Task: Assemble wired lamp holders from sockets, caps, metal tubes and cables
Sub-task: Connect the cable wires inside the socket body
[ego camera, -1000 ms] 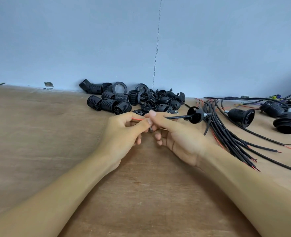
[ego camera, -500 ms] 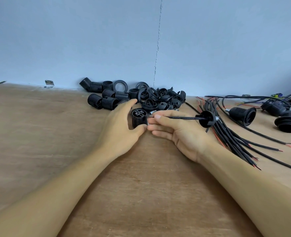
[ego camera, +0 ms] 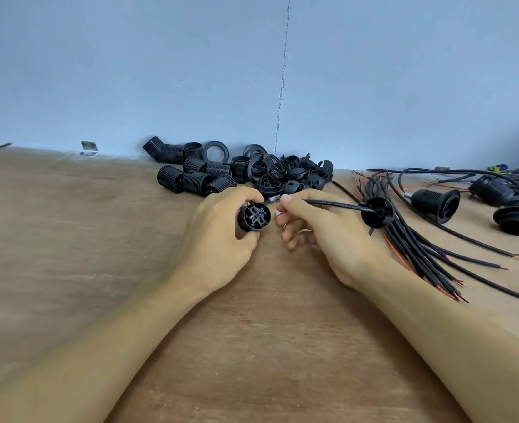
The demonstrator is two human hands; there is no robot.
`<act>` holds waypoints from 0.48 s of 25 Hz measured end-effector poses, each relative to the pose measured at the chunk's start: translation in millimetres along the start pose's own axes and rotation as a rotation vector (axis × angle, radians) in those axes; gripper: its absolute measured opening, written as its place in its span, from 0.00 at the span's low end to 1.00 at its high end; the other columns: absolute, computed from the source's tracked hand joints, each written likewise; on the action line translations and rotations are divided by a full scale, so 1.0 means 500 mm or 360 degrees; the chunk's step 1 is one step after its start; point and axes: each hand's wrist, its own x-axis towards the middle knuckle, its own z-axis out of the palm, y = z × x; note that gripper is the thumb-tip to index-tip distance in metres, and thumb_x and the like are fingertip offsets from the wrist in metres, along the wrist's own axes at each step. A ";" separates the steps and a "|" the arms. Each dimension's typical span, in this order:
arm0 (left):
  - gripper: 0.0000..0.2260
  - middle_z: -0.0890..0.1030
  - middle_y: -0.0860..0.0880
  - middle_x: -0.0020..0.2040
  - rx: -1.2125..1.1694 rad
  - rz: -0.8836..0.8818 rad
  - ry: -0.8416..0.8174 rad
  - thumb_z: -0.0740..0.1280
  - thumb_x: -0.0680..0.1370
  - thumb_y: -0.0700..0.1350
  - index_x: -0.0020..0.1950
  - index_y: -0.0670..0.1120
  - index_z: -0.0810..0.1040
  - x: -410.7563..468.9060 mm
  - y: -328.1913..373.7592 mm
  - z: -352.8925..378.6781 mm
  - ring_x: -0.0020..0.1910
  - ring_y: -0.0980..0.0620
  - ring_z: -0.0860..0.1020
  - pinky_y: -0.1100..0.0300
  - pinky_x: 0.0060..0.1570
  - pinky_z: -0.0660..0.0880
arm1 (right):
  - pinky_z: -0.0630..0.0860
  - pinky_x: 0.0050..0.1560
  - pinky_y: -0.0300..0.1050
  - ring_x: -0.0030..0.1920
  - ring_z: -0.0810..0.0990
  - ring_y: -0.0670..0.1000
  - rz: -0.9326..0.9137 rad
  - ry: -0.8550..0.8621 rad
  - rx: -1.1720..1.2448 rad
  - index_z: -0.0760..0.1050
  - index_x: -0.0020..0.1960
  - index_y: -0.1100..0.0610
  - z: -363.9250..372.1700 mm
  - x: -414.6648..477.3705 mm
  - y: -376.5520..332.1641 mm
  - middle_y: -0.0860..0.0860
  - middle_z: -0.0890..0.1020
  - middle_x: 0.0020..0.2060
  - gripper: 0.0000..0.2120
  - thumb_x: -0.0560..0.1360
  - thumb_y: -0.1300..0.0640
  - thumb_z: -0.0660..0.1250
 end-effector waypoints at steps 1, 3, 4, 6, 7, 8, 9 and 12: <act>0.23 0.79 0.65 0.52 -0.0018 0.0020 -0.0009 0.76 0.69 0.37 0.58 0.58 0.77 -0.002 0.002 0.002 0.55 0.57 0.78 0.62 0.55 0.74 | 0.77 0.31 0.43 0.32 0.79 0.52 -0.0001 0.0003 0.0024 0.80 0.46 0.62 -0.001 0.001 -0.001 0.58 0.82 0.38 0.07 0.79 0.58 0.69; 0.24 0.80 0.63 0.54 -0.0055 0.0050 -0.0011 0.75 0.69 0.37 0.58 0.59 0.75 -0.005 0.006 0.004 0.55 0.60 0.78 0.64 0.55 0.73 | 0.76 0.32 0.43 0.32 0.79 0.51 0.0000 0.0010 0.0072 0.80 0.46 0.62 -0.005 0.002 -0.003 0.58 0.82 0.38 0.07 0.79 0.59 0.68; 0.24 0.80 0.63 0.55 -0.0072 0.0060 -0.0013 0.75 0.69 0.36 0.58 0.59 0.75 -0.006 0.008 0.004 0.55 0.61 0.78 0.65 0.55 0.73 | 0.76 0.33 0.42 0.32 0.78 0.51 0.0003 0.0014 0.0092 0.80 0.46 0.62 -0.006 0.003 -0.004 0.58 0.82 0.38 0.06 0.79 0.59 0.69; 0.25 0.79 0.62 0.56 -0.0098 0.0072 -0.0034 0.74 0.69 0.35 0.57 0.60 0.74 -0.007 0.010 0.004 0.57 0.61 0.78 0.66 0.58 0.73 | 0.76 0.32 0.42 0.31 0.78 0.51 0.0010 0.0020 0.0108 0.80 0.45 0.61 -0.006 0.002 -0.003 0.57 0.82 0.37 0.05 0.78 0.60 0.69; 0.25 0.79 0.62 0.56 -0.0111 0.0075 -0.0046 0.74 0.70 0.35 0.57 0.60 0.73 -0.008 0.010 0.003 0.58 0.61 0.78 0.66 0.59 0.73 | 0.75 0.32 0.42 0.31 0.78 0.51 0.0012 0.0019 0.0104 0.80 0.45 0.61 -0.005 0.002 -0.003 0.57 0.82 0.37 0.04 0.78 0.60 0.69; 0.25 0.79 0.61 0.56 -0.0123 0.0069 -0.0059 0.74 0.70 0.35 0.57 0.60 0.73 -0.009 0.010 0.003 0.58 0.61 0.78 0.64 0.60 0.74 | 0.75 0.31 0.41 0.30 0.78 0.50 0.0013 0.0017 0.0095 0.80 0.45 0.60 -0.004 0.001 -0.003 0.57 0.82 0.37 0.04 0.78 0.61 0.69; 0.25 0.79 0.61 0.56 -0.0131 0.0054 -0.0077 0.74 0.70 0.35 0.56 0.61 0.72 -0.009 0.010 0.003 0.57 0.61 0.78 0.62 0.59 0.75 | 0.74 0.30 0.41 0.29 0.77 0.50 0.0013 0.0016 0.0081 0.80 0.44 0.60 -0.003 0.001 -0.003 0.56 0.82 0.36 0.05 0.78 0.61 0.69; 0.25 0.80 0.61 0.51 -0.0106 -0.0015 -0.0114 0.76 0.70 0.38 0.53 0.64 0.69 -0.010 0.007 0.005 0.53 0.61 0.78 0.66 0.51 0.74 | 0.71 0.26 0.41 0.25 0.73 0.49 0.0000 0.0030 -0.0043 0.79 0.38 0.58 -0.001 -0.001 -0.004 0.54 0.80 0.31 0.07 0.75 0.60 0.69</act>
